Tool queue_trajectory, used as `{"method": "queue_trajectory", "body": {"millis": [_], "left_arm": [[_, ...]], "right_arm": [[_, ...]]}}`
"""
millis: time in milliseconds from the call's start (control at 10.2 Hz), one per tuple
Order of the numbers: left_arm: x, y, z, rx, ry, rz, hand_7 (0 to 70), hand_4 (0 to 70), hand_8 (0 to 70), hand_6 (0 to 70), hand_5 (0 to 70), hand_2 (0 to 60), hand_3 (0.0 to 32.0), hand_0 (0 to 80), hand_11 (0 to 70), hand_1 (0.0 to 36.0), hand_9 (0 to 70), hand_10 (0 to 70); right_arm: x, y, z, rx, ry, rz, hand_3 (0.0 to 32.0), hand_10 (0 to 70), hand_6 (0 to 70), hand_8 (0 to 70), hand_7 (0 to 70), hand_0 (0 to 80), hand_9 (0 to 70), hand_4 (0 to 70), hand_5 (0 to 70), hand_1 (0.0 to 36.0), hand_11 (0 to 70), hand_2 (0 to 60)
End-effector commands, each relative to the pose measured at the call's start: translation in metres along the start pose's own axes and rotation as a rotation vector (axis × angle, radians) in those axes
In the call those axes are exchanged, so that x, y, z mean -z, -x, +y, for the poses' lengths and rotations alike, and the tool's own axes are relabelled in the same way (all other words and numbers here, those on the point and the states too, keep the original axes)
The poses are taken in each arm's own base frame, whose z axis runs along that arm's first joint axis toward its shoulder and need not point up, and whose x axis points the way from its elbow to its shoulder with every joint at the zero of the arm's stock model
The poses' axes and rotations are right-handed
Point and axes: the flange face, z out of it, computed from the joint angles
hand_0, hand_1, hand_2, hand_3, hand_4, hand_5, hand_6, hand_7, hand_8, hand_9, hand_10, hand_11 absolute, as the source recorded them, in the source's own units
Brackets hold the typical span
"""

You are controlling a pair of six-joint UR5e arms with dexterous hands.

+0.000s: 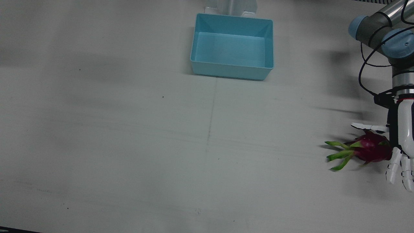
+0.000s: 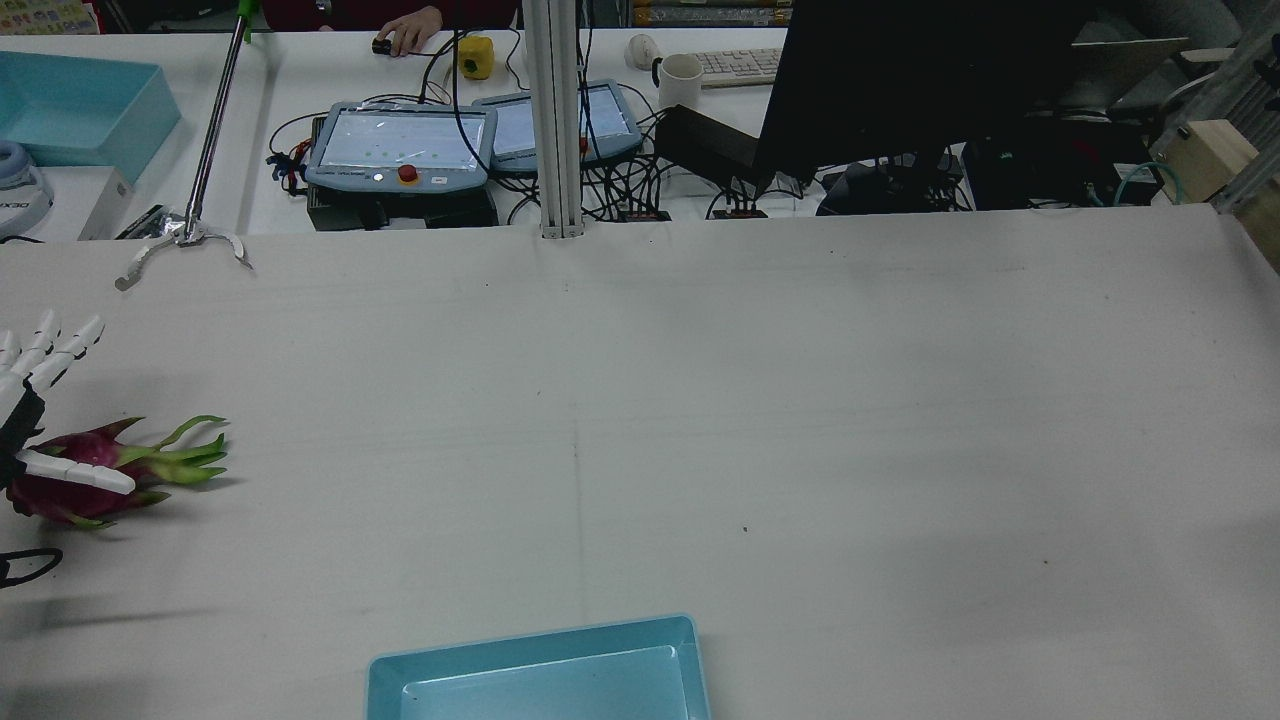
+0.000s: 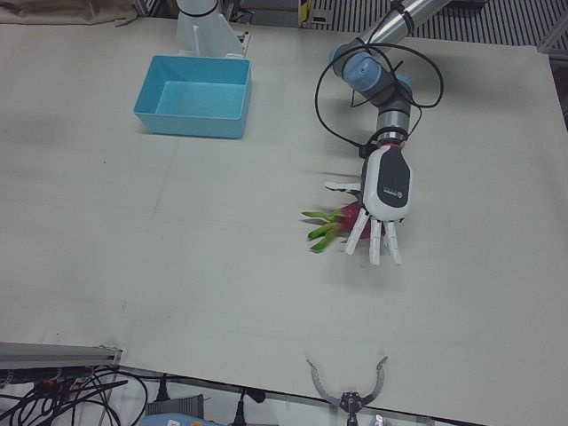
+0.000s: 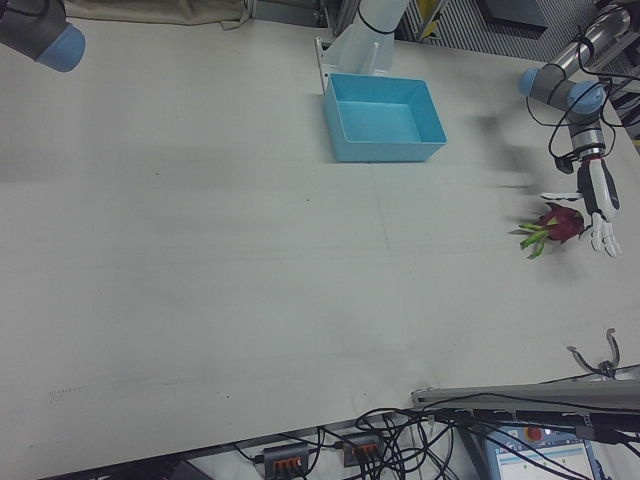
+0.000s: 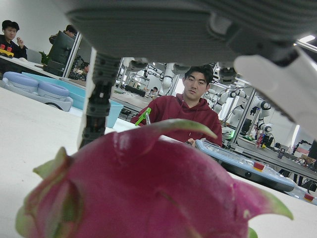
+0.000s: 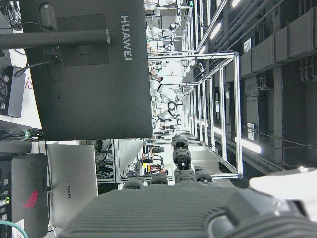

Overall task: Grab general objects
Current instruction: 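Position the left hand's fingers around the dragon fruit on the table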

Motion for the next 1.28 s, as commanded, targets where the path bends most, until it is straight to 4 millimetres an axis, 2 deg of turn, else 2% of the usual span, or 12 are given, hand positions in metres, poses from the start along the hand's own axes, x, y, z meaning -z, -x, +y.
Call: {"method": "queue_trajectory", "body": {"millis": [0, 491, 884, 1081, 1179], "left_arm": [[0.001, 0.006, -0.006, 0.001, -0.017, 0.009, 0.0, 0.0, 0.0, 0.0, 0.0, 0.0, 32.0, 46.9, 0.0, 12.0, 0.0, 0.0], [0.005, 0.009, -0.002, -0.002, -0.003, 0.003, 0.0, 0.0, 0.1, 0.0, 0.0, 0.0, 32.0, 46.9, 0.0, 11.7, 0.0, 0.0], [0.009, 0.012, 0.012, 0.001, 0.023, -0.003, 0.0, 0.0, 0.2, 0.0, 0.0, 0.0, 32.0, 47.9, 0.0, 13.4, 0.0, 0.0], [0.010, 0.014, 0.011, -0.006, 0.022, -0.005, 0.0, 0.0, 0.2, 0.0, 0.0, 0.0, 32.0, 49.0, 0.0, 15.1, 0.0, 0.0], [0.010, 0.021, 0.007, -0.020, 0.018, -0.016, 0.0, 0.0, 0.1, 0.0, 0.0, 0.0, 32.0, 49.5, 0.0, 15.7, 0.0, 0.0]], "right_arm": [[0.000, 0.000, 0.000, 0.000, 0.000, 0.000, 0.0, 0.0, 0.0, 0.0, 0.0, 0.0, 0.0, 0.0, 0.0, 0.0, 0.0, 0.0], [0.000, 0.000, 0.000, 0.000, 0.000, 0.000, 0.0, 0.0, 0.0, 0.0, 0.0, 0.0, 0.0, 0.0, 0.0, 0.0, 0.0, 0.0], [0.000, 0.000, 0.000, 0.000, 0.000, 0.000, 0.0, 0.0, 0.0, 0.0, 0.0, 0.0, 0.0, 0.0, 0.0, 0.0, 0.0, 0.0], [0.000, 0.000, 0.000, 0.000, 0.000, 0.000, 0.0, 0.0, 0.0, 0.0, 0.0, 0.0, 0.0, 0.0, 0.0, 0.0, 0.0, 0.0], [0.000, 0.000, 0.000, 0.000, 0.000, 0.000, 0.0, 0.0, 0.0, 0.0, 0.0, 0.0, 0.0, 0.0, 0.0, 0.0, 0.0, 0.0]]}}
